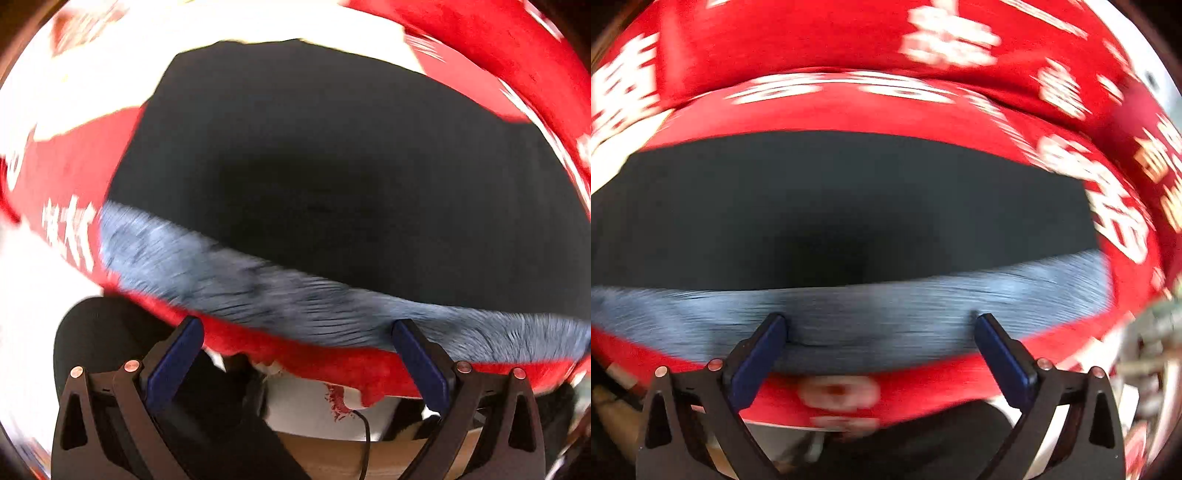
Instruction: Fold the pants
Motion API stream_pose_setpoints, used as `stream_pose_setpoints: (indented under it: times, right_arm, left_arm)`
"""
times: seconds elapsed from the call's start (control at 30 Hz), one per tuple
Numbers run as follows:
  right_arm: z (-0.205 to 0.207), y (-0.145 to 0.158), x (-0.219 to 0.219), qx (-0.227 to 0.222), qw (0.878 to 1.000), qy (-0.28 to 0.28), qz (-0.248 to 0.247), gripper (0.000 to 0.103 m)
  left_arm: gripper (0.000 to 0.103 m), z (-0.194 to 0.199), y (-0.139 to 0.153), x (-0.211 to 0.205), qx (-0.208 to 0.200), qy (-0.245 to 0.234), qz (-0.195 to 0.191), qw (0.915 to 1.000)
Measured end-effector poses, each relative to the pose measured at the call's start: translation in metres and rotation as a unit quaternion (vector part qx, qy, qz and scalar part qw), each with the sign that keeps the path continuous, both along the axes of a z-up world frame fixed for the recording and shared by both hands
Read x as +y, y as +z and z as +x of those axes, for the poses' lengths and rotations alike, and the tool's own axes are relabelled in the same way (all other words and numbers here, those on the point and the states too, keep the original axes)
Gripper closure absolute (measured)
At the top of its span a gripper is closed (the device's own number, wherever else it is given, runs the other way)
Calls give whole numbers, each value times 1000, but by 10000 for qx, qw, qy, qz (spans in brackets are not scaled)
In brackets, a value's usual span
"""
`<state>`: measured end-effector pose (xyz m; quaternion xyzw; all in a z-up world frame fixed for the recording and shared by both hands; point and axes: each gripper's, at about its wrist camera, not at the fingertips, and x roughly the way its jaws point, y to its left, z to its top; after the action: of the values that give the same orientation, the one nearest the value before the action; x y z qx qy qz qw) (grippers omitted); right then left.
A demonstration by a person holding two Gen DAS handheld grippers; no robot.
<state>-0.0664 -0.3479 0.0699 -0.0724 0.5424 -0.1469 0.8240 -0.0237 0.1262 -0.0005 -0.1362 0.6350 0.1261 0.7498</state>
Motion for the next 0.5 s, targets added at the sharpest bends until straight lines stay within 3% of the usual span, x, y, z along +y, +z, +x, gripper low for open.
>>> stream_pose_setpoints:
  times: [0.07,0.13,0.2,0.27,0.33,0.4,0.47,0.5]
  right_arm:
    - [0,9,-16,-78,9993,-307,-192,2]
    - [0,27,-11,-510,9983,-262,-58,2]
    - [-2,41,16,-1064,9938,95,318,2]
    - [-2,43,54,-1299,9850,779,826,2]
    - [4,31,100,-965,9790,1543,916,2]
    - [12,9,135,-571,9747,2076,605,2]
    - [16,-5,140,-354,9723,2245,546,2]
    - [20,-12,130,-192,9743,2179,547,2]
  left_arm:
    - [1,-2,9,1,-69,66,164,9998]
    - [1,2,24,-22,-255,-172,289,9991]
    - [0,7,41,-63,-522,-719,167,9959]
    - [0,18,53,-107,-755,-1389,273,9870]
    - [0,27,54,-137,-852,-1883,443,9774]
    - [0,41,48,-155,-714,-2092,631,9732]
    - [0,47,35,-148,-474,-1954,538,9781]
    - [0,49,31,-134,-428,-1752,168,9835]
